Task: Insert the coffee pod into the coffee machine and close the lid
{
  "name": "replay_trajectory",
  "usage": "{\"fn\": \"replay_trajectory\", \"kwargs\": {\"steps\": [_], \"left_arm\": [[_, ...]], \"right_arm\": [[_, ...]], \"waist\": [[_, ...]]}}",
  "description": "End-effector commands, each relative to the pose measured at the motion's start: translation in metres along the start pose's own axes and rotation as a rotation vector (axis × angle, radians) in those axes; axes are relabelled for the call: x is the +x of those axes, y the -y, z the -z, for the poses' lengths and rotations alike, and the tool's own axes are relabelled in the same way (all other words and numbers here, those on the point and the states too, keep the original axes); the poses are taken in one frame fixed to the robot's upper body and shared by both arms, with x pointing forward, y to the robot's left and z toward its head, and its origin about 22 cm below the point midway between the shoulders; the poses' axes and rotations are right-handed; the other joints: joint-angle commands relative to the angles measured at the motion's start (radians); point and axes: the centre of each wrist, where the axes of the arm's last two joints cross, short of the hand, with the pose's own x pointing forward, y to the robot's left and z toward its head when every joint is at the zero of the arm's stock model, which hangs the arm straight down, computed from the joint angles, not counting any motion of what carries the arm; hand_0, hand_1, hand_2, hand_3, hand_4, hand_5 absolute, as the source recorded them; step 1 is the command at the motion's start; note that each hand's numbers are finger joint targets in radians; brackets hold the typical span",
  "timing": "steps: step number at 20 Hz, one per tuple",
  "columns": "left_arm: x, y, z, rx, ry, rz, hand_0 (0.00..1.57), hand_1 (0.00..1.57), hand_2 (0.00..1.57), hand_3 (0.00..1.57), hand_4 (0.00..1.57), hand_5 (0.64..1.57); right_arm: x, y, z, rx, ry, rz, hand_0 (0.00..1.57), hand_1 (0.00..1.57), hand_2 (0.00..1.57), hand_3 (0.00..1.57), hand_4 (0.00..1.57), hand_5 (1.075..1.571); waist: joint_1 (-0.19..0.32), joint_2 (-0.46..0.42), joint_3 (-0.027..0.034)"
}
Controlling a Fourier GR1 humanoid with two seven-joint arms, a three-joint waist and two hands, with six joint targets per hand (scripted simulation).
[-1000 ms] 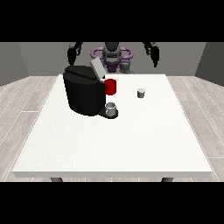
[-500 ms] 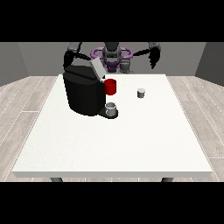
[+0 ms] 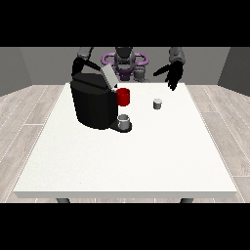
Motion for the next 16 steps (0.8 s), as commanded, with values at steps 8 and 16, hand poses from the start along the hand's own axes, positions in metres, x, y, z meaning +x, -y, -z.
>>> {"fn": "replay_trajectory", "kwargs": {"steps": [8,16], "left_arm": [[-0.009,-0.015,0.038,-0.09,-0.097,0.147,0.0,0.0,0.0,0.0,0.0,1.571],[-0.011,0.025,0.061,-0.012,-0.056,0.24,0.49,0.49,0.72,0.49,0.0,1.571]], "right_arm": [[-0.006,-0.02,0.009,0.003,-0.036,-0.002,0.0,0.0,0.0,0.0,0.0,1.571],[-0.003,-0.028,0.023,0.05,-0.023,0.019,0.0,0.0,0.0,0.0,0.0,1.571]], "waist": [[-0.014,0.067,0.0001],[-0.022,0.132,0.0]]}}
